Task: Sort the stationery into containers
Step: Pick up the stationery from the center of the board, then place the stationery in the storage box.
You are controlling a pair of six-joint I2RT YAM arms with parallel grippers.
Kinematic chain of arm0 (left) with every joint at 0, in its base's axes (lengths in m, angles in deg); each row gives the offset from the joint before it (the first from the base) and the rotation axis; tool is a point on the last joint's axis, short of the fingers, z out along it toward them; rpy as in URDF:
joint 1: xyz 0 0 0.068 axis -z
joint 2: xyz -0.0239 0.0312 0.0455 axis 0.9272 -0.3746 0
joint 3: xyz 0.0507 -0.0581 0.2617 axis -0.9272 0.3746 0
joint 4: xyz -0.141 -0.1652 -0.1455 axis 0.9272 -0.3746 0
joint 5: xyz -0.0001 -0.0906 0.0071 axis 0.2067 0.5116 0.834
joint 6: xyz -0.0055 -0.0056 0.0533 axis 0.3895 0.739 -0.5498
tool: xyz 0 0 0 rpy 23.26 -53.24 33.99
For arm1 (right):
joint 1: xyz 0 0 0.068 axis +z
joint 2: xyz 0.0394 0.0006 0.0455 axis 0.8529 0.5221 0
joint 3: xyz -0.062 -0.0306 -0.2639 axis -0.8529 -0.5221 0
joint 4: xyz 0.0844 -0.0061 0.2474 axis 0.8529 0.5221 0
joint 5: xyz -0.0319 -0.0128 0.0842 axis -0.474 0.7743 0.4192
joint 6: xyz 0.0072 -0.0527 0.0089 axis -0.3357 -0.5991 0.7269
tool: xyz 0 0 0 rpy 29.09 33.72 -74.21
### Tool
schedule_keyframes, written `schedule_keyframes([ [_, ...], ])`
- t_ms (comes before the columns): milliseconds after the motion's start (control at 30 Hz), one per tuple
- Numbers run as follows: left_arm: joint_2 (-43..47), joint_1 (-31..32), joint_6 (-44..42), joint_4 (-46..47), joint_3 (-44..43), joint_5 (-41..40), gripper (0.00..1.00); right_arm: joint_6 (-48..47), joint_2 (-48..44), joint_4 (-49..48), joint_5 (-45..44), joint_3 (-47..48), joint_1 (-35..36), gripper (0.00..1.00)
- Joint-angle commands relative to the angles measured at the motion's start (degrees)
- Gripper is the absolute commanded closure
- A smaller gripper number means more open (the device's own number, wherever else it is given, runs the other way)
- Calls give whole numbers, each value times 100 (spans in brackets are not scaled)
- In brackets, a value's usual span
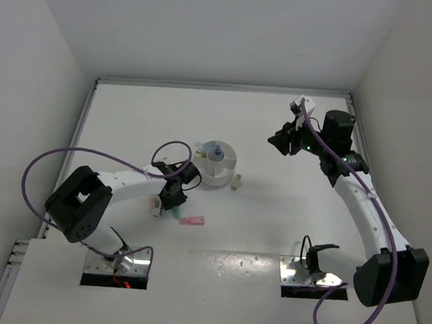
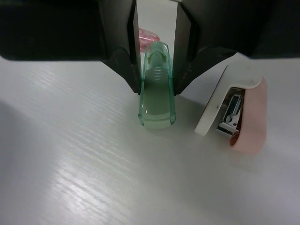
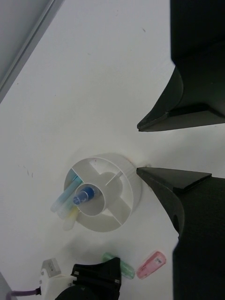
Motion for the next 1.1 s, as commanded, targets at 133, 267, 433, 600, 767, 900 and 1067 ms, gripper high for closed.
schedule_keyframes([
  [133,1009,53,-1222,-194,-1497,-485,100,32,-36,-211,318,-76,-54,63],
  [267,948,369,-2226,209,-2090,-942,100,-20,95,-211,441,-128,-107,65],
  [433,966,634,-3481,1569,-1898,-1127,100,-82,201,-211,494,-128,-107,66],
  [600,1448,1125,-4267,3013,-703,-2282,100,-135,306,-211,608,-128,-159,66],
  [767,1826,1609,-4733,4523,229,-3587,100,-135,429,-211,732,-128,-212,67],
  [900,1880,1662,-4864,4973,283,-3720,100,-187,508,-158,837,-128,-212,67],
  [1067,1775,1592,-5041,5379,230,-3545,100,-187,570,-158,890,-128,-265,68],
])
